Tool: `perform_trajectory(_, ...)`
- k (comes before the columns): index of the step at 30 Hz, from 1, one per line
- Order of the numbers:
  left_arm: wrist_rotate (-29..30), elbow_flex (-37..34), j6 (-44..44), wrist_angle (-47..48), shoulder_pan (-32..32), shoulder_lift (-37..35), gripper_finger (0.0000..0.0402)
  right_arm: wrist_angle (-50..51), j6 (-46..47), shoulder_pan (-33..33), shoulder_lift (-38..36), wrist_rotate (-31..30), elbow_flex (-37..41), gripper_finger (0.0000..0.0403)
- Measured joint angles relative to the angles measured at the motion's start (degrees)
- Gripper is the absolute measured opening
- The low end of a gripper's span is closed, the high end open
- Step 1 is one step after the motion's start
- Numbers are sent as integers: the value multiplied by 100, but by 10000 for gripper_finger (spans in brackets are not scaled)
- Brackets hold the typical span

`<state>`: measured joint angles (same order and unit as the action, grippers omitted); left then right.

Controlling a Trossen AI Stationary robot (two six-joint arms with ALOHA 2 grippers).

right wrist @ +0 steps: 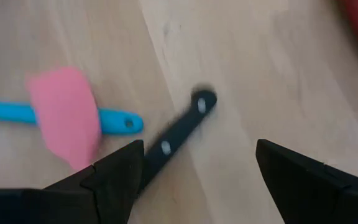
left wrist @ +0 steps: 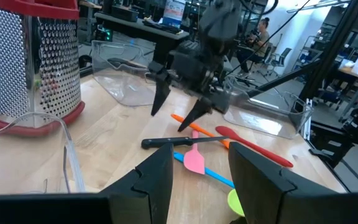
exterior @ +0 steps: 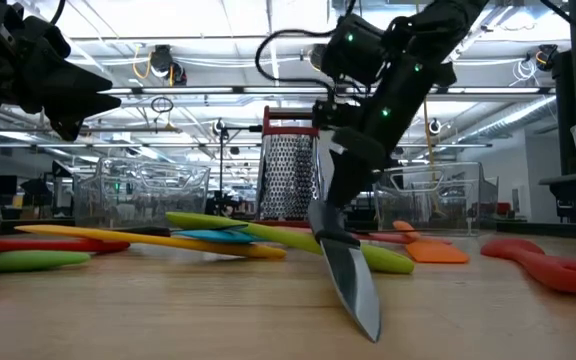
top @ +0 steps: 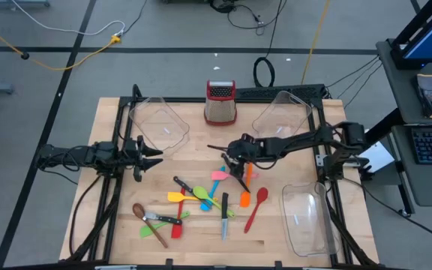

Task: Pick & Place Kitchen Items
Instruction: Put the right black knife into the top left transparent bin

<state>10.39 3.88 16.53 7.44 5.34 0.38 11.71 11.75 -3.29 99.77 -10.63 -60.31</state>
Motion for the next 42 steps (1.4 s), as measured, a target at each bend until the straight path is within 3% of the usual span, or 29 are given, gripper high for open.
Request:
perform_trajectory(21, 3, -4, -33, 2, 0, -2, 157, -339, -29, 0, 334, -298, -7, 306)
perform_trajectory(42, 3, -4, -31, 2, 0, 0, 157, -78, 970, 78, 392, -443, -7, 306)
